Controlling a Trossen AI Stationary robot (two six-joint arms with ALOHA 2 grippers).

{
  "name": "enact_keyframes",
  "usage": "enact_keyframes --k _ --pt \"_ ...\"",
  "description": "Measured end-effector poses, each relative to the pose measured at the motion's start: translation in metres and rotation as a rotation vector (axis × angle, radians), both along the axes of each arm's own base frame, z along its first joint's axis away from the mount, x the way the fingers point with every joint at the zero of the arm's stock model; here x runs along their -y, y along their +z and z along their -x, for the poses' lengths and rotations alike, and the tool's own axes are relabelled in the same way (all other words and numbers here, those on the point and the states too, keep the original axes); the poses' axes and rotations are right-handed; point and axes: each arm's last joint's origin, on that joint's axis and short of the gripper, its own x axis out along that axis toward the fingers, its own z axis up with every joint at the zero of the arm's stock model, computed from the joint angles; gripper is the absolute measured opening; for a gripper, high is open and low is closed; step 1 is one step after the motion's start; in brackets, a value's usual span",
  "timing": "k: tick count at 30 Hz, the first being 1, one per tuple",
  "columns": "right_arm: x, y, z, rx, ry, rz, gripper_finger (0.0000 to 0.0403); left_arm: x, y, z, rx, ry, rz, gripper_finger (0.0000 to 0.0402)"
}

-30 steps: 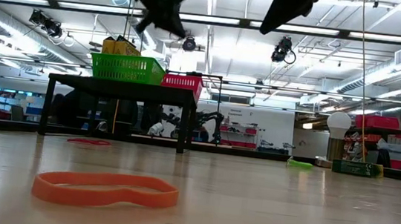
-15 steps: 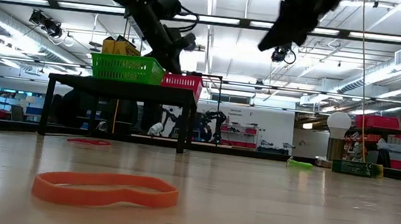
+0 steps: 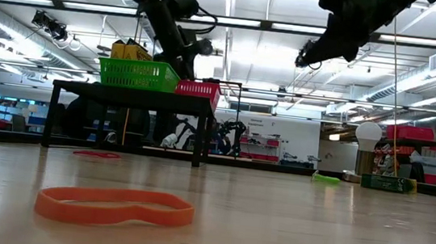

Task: Pick & Place Office Desk Supplies
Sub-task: Put the red rubber band into the red bin

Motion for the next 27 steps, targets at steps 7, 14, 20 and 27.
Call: enact_keyframes --k 7,14,20,27 --pt "0.003 0.001 0.000 0.005 0.004 0.020 0.0002 0.002 0.024 0.004 -0.061 0.013 -0.027 0.0141" --pt "0.003 0.002 -0.001 0.019 0.005 0.021 0.0007 0.006 0.035 0.006 -0.079 -0.011 0.010 0.0170" --pt "0.003 0.003 -0.002 0.050 -0.029 -0.016 0.0014 0.003 0.033 0.010 -0.043 -0.116 0.084 0.0173" --pt "0.004 0.005 -0.004 0.128 -0.185 -0.126 0.0006 -0.011 0.031 0.026 0.042 -0.104 0.224 0.0197"
